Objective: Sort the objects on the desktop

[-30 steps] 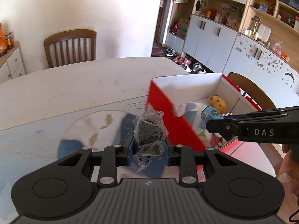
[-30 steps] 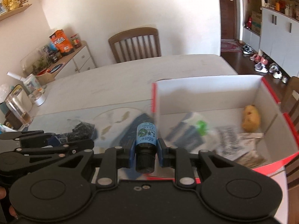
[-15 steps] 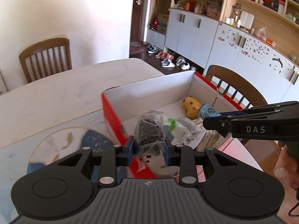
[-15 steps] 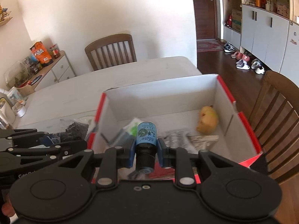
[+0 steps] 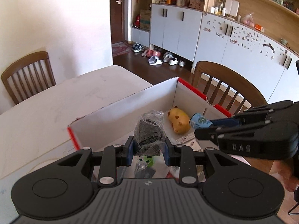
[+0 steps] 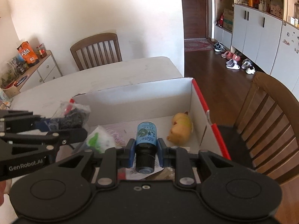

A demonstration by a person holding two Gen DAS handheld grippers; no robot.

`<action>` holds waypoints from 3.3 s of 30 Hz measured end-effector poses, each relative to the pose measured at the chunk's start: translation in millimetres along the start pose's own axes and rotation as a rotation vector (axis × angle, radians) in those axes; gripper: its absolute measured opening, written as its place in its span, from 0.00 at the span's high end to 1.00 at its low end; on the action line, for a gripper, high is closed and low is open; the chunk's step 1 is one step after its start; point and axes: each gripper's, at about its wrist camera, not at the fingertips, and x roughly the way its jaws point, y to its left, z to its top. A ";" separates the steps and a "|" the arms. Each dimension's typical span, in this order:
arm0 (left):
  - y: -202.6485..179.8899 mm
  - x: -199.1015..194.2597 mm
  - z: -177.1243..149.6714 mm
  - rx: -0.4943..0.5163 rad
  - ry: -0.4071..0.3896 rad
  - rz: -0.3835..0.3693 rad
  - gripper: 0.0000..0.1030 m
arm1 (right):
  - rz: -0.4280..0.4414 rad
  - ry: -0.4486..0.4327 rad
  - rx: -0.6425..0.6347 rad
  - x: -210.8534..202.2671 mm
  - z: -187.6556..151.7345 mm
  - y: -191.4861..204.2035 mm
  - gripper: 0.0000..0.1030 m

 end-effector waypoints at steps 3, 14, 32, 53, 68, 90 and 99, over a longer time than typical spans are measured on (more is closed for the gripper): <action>-0.9 18.4 11.9 0.005 0.037 -0.019 0.71 | 0.003 0.029 -0.015 8.5 4.1 -3.9 0.78; -0.8 82.1 34.9 0.056 0.153 -0.007 0.71 | -0.001 0.116 -0.066 40.4 11.7 -8.1 0.78; 9.0 134.5 27.8 0.080 0.331 -0.012 0.71 | 0.002 0.238 -0.109 81.7 6.8 -4.2 0.78; 20.7 110.3 29.5 0.007 0.257 -0.043 0.71 | -0.022 0.246 -0.138 80.5 9.9 -0.6 0.76; 35.6 38.7 21.7 -0.057 0.137 -0.067 0.65 | 0.006 0.167 -0.159 33.3 21.6 10.8 0.66; 70.2 -48.9 -29.2 -0.121 0.054 -0.014 0.27 | 0.023 0.035 -0.115 -9.6 -6.8 50.9 0.41; 76.2 -73.6 -51.6 -0.083 0.033 -0.013 0.09 | 0.014 -0.012 -0.059 -24.0 -26.5 67.7 0.20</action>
